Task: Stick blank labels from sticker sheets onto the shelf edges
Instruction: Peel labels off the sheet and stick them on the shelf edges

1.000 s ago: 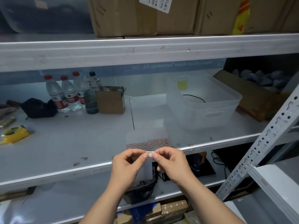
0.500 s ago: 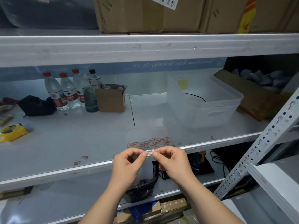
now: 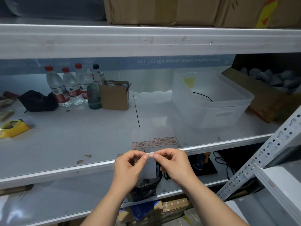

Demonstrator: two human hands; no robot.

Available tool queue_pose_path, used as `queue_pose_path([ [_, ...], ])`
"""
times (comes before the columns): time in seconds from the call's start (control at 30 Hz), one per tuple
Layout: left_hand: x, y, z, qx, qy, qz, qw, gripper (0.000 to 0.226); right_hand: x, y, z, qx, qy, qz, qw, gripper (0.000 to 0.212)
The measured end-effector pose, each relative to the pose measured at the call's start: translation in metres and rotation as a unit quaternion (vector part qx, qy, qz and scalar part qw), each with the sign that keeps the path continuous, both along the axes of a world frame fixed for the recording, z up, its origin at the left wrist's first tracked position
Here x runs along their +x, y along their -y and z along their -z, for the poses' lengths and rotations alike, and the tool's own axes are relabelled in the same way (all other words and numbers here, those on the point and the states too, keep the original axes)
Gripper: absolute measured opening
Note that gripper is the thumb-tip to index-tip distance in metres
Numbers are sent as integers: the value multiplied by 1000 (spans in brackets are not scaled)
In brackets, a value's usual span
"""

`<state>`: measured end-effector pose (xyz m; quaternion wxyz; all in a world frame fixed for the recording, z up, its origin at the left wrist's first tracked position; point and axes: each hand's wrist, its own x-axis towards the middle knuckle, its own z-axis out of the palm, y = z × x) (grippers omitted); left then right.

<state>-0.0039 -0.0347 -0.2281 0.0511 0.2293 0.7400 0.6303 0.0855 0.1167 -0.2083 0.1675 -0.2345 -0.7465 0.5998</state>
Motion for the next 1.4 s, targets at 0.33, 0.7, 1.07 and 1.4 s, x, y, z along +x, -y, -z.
queue_pose_path([
  [0.33, -7, -1, 15, 0, 45, -20, 999, 16, -2, -4, 6, 53, 32, 43, 997, 9],
  [0.7, -7, 10, 78, -69, 194, -27, 978, 21, 1, -10, 11, 54, 73, 39, 995, 11],
  [1.07, -23, 8, 126, -129, 283, -102, 945, 14, 6, -18, 19, 57, 89, 35, 994, 11],
  [1.4, -40, -10, 145, -217, 282, -124, 926, 27, 5, -31, 23, 56, 96, 38, 993, 9],
])
